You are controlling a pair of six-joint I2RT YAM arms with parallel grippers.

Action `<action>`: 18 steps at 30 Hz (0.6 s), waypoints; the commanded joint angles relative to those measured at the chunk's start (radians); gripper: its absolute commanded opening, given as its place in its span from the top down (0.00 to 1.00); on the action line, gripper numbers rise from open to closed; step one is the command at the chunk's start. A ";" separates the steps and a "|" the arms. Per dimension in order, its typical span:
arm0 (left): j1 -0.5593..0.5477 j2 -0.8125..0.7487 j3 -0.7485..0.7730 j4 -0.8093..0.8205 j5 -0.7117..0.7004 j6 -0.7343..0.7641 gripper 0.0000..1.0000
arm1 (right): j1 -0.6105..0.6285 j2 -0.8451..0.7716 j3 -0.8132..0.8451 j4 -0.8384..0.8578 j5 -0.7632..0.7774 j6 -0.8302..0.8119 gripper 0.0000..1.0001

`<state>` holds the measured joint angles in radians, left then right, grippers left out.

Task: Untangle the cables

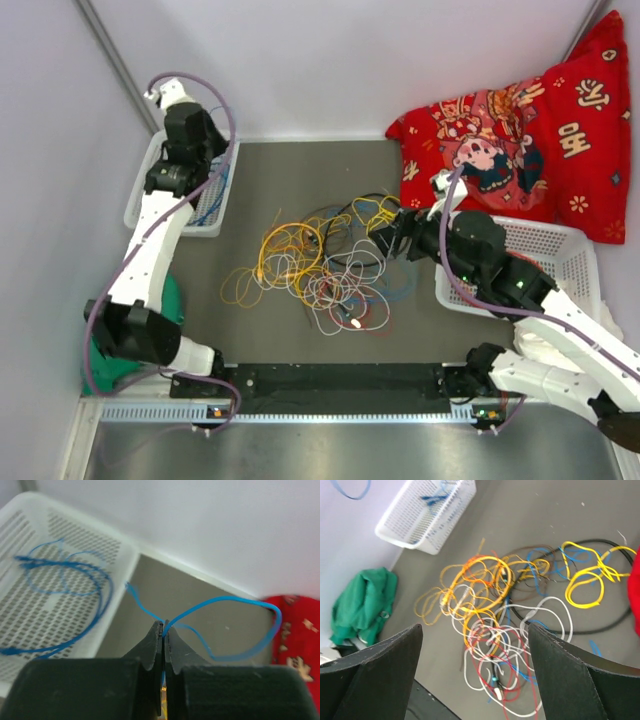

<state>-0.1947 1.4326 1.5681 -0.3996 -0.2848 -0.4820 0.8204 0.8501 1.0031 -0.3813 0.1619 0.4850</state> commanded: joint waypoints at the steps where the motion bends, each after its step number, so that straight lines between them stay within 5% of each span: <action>1: 0.145 0.054 0.024 0.027 0.042 -0.064 1.00 | -0.001 0.001 0.054 -0.083 0.065 -0.034 0.14; 10: 0.360 0.403 0.165 0.033 0.122 -0.170 1.00 | -0.004 0.033 0.111 -0.145 0.111 -0.094 0.13; 15: 0.390 0.477 0.216 -0.001 0.093 -0.142 0.41 | -0.007 0.033 0.103 -0.143 0.146 -0.125 0.12; 17: 0.387 0.447 0.196 0.030 0.105 -0.119 0.01 | -0.010 0.047 0.098 -0.130 0.136 -0.128 0.12; 18: 0.385 0.430 0.172 0.068 0.108 -0.115 0.01 | -0.013 0.055 0.104 -0.130 0.133 -0.126 0.12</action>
<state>0.1970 1.9408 1.7226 -0.4217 -0.1852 -0.6174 0.8200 0.8871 1.0641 -0.5308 0.2764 0.3859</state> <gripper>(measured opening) 0.879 0.873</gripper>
